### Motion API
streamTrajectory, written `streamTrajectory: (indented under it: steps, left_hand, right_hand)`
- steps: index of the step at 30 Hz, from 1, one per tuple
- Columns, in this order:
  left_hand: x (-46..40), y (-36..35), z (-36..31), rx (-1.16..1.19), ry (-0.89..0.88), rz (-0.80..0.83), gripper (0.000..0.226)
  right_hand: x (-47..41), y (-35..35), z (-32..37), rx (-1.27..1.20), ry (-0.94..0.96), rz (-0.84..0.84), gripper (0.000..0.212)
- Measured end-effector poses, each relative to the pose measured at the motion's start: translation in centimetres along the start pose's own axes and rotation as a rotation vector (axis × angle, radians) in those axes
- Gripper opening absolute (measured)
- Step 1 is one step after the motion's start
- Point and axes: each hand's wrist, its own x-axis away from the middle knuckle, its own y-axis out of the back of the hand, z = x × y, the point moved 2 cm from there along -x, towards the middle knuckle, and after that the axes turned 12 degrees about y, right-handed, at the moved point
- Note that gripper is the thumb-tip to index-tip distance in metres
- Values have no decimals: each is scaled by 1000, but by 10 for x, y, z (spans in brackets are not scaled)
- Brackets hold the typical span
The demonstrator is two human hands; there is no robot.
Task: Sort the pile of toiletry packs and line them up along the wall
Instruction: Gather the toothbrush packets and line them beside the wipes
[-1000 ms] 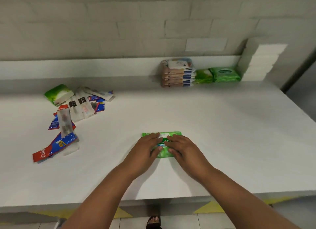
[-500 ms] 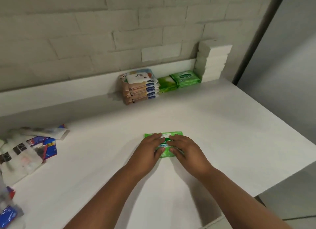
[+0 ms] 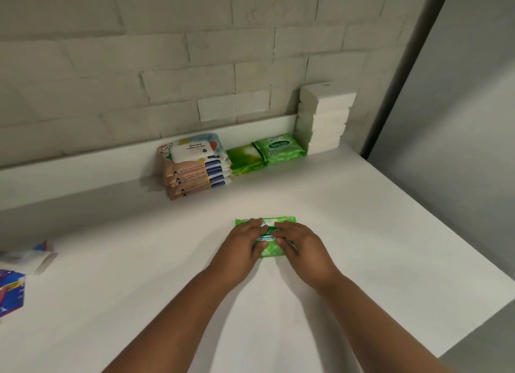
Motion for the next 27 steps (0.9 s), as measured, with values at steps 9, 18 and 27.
streamTrajectory:
  steps: [9, 18, 27]
  left_hand:
    - [-71, -32, -42, 45, 86, -95, 37]
    - [-116, -46, -74, -309, 566, -357, 71]
    - [-148, -57, -71, -117, 677, -377, 52]
  right_hand:
    - [-45, 40, -72, -1, -8, -11, 24]
    - [-90, 63, -133, 138, -220, -43, 51]
    - [-107, 58, -159, 314, -224, -92, 41]
